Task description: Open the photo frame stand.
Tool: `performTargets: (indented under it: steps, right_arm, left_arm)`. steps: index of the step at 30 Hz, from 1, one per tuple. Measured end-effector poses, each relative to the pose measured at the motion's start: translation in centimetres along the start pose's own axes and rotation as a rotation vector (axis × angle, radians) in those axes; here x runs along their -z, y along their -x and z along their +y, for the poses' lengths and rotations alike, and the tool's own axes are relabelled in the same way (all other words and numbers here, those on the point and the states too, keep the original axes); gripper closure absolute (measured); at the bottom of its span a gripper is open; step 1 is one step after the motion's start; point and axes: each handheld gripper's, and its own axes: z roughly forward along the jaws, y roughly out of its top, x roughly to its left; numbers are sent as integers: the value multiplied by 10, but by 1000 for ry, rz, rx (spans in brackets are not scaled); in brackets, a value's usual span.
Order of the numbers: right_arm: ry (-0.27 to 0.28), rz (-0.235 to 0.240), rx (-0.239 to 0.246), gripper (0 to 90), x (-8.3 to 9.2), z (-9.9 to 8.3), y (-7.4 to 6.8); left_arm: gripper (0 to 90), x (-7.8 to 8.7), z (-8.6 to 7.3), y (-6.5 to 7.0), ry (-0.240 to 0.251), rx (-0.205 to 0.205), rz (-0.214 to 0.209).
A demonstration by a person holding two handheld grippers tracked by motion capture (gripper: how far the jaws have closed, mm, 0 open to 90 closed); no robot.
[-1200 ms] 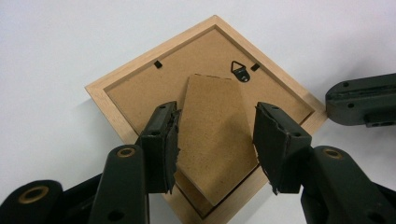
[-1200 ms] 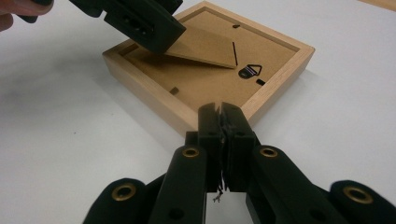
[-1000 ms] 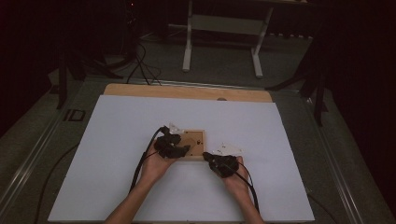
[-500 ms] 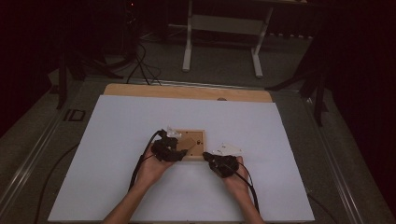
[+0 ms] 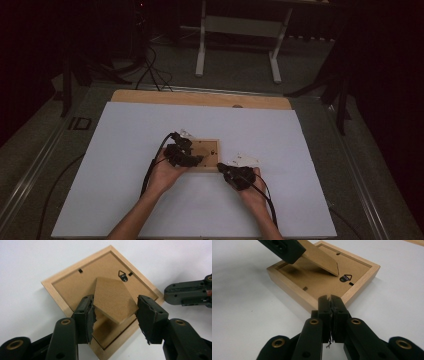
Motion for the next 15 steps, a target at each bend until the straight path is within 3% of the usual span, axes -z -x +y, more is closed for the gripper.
performTargets:
  steps: [15]
  right_arm:
    - [0,1,-1,870,0,0,0]
  left_arm:
    - [485,-13,3,-10,-48,64,-65]
